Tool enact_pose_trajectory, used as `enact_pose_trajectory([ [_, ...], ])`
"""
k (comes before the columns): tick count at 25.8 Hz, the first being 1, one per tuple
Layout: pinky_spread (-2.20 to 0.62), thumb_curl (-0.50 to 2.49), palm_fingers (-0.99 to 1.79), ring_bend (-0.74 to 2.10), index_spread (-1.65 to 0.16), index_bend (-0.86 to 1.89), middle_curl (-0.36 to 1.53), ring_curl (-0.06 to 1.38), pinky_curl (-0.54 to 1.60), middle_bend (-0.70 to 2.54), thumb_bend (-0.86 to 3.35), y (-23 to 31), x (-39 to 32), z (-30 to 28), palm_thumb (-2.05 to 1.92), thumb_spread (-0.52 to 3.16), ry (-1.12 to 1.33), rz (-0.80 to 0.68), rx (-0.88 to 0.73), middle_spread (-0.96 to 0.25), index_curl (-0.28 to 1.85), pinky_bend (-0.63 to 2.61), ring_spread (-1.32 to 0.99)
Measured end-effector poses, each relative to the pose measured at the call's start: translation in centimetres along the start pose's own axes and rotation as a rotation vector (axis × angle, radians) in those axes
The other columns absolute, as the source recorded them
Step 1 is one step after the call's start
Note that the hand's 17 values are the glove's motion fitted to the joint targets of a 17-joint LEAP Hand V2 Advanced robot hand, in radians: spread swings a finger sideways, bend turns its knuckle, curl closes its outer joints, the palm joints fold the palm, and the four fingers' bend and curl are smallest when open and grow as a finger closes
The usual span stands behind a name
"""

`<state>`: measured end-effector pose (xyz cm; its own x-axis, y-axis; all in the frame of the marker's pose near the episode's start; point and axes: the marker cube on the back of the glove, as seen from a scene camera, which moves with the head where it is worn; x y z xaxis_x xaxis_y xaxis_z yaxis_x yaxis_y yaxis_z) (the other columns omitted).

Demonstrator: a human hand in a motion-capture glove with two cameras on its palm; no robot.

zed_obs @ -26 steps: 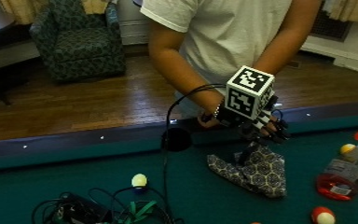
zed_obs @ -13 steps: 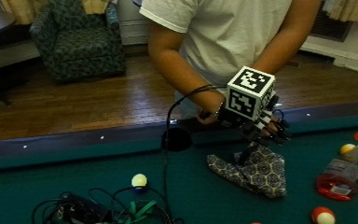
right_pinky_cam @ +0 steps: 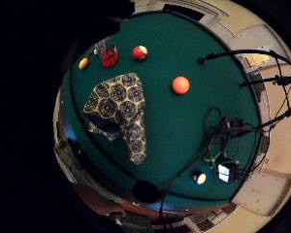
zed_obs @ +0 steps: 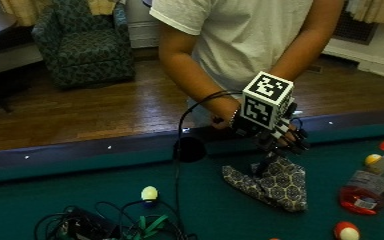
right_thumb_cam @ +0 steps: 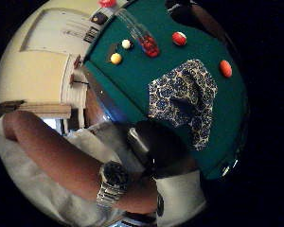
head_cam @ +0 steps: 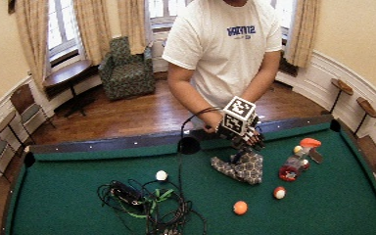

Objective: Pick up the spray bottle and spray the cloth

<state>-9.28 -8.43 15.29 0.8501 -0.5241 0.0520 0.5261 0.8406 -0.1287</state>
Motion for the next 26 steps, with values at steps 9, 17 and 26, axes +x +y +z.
enact_pose_trajectory([
  [9,0.22,0.31,0.39,0.21,-0.43,0.17,0.27,0.32,0.35,0.16,-0.03,0.6,1.1,-0.3,0.43,1.03,0.015,0.015,-0.004,-0.13,0.37,0.20,-0.12],
  [17,0.22,0.31,0.39,0.21,-0.43,0.18,0.27,0.31,0.35,0.16,-0.03,0.8,1.0,0.1,0.43,1.04,0.008,0.006,-0.016,-0.12,0.36,0.20,-0.12],
  [26,0.22,0.31,0.39,0.21,-0.43,0.18,0.28,0.31,0.35,0.16,-0.03,0.8,0.7,0.3,0.42,1.03,-0.001,0.008,-0.015,-0.12,0.36,0.20,-0.12],
])
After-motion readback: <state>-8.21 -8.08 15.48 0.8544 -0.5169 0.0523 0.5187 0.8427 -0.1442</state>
